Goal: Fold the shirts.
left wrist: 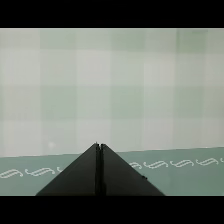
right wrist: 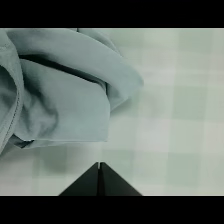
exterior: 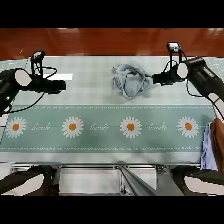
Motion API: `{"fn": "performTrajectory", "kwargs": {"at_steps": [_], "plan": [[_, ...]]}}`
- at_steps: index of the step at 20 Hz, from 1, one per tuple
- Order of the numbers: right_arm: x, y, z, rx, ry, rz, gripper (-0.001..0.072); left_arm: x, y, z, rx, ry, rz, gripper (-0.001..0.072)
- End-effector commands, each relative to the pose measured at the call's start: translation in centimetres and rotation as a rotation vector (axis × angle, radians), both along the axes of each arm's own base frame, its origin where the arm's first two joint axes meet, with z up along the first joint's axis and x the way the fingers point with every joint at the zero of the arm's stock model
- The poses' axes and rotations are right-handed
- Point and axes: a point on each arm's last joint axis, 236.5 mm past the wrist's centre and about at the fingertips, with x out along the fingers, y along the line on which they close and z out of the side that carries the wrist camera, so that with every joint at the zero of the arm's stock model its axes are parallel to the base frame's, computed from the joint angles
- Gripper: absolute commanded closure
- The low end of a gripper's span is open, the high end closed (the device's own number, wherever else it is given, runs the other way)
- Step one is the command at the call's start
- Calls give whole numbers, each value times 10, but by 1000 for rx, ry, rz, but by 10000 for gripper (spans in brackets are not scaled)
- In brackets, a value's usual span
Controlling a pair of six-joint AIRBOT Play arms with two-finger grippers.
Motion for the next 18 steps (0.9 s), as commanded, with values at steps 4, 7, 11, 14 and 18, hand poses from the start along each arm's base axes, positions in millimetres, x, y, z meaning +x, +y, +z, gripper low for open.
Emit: {"fn": "performTrajectory", "kwargs": {"at_steps": [4,7,11,14,18], "plan": [[1,1,0,3,-4,0,681,0,0,0,0,0,0,688],[3,2,2,6,-16,2,681,2,0,1,0,-8,2,687],[16,6,10,20,-79,11,681,7,1,3,-1,-32,6,687],[20,7,12,17,-99,25,311,5,0,2,-1,-22,5,537],[56,10,55,-14,-261,103,297,-25,-1,-8,-8,115,1,200]]}}
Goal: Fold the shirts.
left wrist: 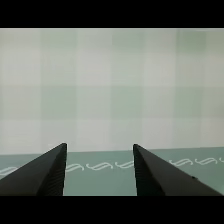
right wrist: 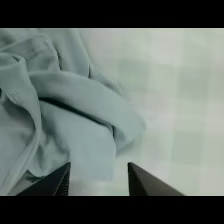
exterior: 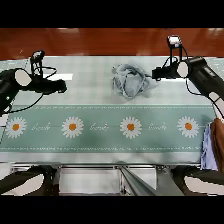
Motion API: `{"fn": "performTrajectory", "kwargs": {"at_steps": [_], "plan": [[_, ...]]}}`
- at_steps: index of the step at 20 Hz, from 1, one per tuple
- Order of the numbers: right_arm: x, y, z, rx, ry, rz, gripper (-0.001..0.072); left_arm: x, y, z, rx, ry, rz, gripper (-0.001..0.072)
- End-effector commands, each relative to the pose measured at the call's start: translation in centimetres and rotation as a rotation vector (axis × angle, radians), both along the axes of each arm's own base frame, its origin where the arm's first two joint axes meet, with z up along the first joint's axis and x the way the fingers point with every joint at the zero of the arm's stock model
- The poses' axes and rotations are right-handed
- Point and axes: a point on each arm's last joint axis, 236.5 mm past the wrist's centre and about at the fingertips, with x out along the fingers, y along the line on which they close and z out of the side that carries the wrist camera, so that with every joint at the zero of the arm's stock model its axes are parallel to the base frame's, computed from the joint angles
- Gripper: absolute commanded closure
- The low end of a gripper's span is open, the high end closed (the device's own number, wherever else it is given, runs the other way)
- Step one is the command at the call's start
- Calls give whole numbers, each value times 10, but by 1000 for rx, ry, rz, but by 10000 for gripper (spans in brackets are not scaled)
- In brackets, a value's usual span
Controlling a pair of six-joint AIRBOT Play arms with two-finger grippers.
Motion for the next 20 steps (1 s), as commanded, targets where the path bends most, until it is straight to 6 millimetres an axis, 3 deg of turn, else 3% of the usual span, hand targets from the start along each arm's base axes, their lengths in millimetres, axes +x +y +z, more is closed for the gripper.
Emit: {"fn": "performTrajectory", "kwargs": {"at_steps": [1,2,4,8,11,14,18,19,20], "plan": [[36,-3,39,-6,-134,19,297,-30,-3,-7,2,122,-27,200],[48,-8,44,-2,-146,3,297,-38,-6,-4,0,129,-47,200],[71,-12,35,15,-113,-12,297,-48,-9,8,-4,99,-58,200],[93,32,-22,86,17,139,297,-74,-6,26,-8,19,-52,200],[87,59,-75,139,153,236,297,-89,-4,26,-14,12,-42,200],[70,62,-115,132,273,264,298,-90,-6,26,-21,12,-42,200],[52,61,-139,129,373,272,319,-89,-9,28,-35,7,-40,200],[51,61,-139,129,376,273,408,-89,-9,28,-37,7,-39,200],[50,61,-137,127,379,280,621,-89,-9,28,-38,6,-39,200]]}}
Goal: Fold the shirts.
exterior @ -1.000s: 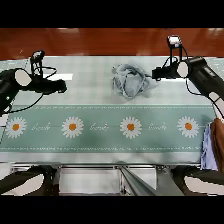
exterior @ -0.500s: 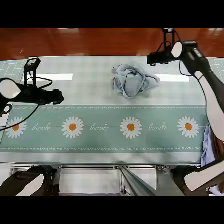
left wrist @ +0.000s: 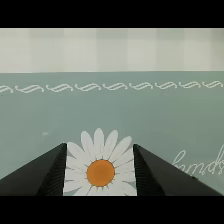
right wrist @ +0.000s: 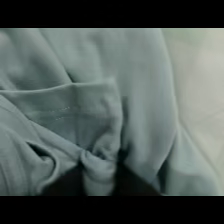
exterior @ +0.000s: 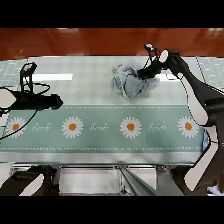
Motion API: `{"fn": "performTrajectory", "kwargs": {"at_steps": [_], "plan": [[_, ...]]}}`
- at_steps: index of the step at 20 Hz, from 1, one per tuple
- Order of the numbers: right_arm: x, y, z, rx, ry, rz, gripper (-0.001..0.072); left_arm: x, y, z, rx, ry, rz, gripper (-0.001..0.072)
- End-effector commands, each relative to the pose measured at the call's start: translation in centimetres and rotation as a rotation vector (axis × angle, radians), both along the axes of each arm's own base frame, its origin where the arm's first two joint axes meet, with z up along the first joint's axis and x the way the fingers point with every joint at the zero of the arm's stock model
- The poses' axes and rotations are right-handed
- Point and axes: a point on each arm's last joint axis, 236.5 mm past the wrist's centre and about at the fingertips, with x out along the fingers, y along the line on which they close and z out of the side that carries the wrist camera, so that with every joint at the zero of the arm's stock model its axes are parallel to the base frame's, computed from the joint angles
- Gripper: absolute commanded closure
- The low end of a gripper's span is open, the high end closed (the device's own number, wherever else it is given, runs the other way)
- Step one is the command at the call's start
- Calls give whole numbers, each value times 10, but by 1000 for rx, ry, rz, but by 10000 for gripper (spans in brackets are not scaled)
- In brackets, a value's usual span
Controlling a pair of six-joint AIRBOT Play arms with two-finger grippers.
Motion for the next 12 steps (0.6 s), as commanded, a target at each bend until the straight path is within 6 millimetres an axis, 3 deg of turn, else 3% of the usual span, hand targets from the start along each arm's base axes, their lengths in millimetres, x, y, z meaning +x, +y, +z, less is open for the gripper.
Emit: {"fn": "performTrajectory", "kwargs": {"at_steps": [1,3,5,7,9,12], "plan": [[-13,3,-4,-2,52,41,680,0,-2,1,-11,-3,2,200],[-8,-2,18,-20,6,42,680,0,-2,1,-11,-3,2,200],[-2,-11,58,-53,-74,44,681,-1,-2,1,-11,-3,2,200],[-1,-16,114,-69,-178,42,681,0,-2,3,-10,-8,-3,200],[-7,-17,182,-53,-296,38,681,5,16,14,28,-53,30,200],[-39,-12,285,-20,-472,55,681,3,34,40,8,-122,98,200]]}}
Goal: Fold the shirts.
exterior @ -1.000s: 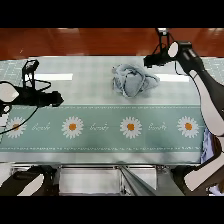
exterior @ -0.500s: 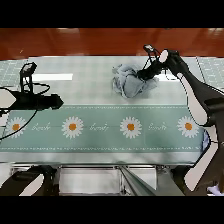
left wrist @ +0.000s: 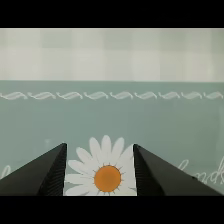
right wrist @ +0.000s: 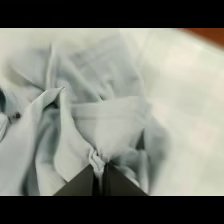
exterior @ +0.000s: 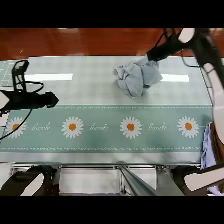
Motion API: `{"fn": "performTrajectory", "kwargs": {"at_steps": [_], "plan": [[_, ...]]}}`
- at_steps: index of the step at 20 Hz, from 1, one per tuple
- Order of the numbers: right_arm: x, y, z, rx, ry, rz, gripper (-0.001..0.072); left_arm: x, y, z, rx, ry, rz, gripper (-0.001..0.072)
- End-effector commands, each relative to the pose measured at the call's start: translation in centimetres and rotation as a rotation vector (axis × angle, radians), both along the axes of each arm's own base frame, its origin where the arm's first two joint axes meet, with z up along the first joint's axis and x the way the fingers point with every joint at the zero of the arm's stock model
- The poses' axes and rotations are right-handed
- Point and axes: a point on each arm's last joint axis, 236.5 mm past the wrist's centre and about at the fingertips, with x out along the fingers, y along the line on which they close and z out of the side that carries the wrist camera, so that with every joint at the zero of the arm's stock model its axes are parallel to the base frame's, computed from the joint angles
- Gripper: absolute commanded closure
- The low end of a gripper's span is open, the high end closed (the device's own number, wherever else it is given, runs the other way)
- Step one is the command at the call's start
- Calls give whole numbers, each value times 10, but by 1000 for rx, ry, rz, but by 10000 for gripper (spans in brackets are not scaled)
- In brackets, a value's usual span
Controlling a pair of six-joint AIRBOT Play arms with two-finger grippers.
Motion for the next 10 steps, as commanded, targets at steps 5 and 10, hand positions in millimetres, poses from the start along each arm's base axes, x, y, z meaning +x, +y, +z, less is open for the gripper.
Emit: {"fn": "performTrajectory", "kwargs": {"at_steps": [5,10], "plan": [[-102,23,228,53,-459,107,681,-17,15,51,-4,-138,47,201],[-177,49,332,126,-729,190,681,-39,13,65,-3,-158,33,201]]}}
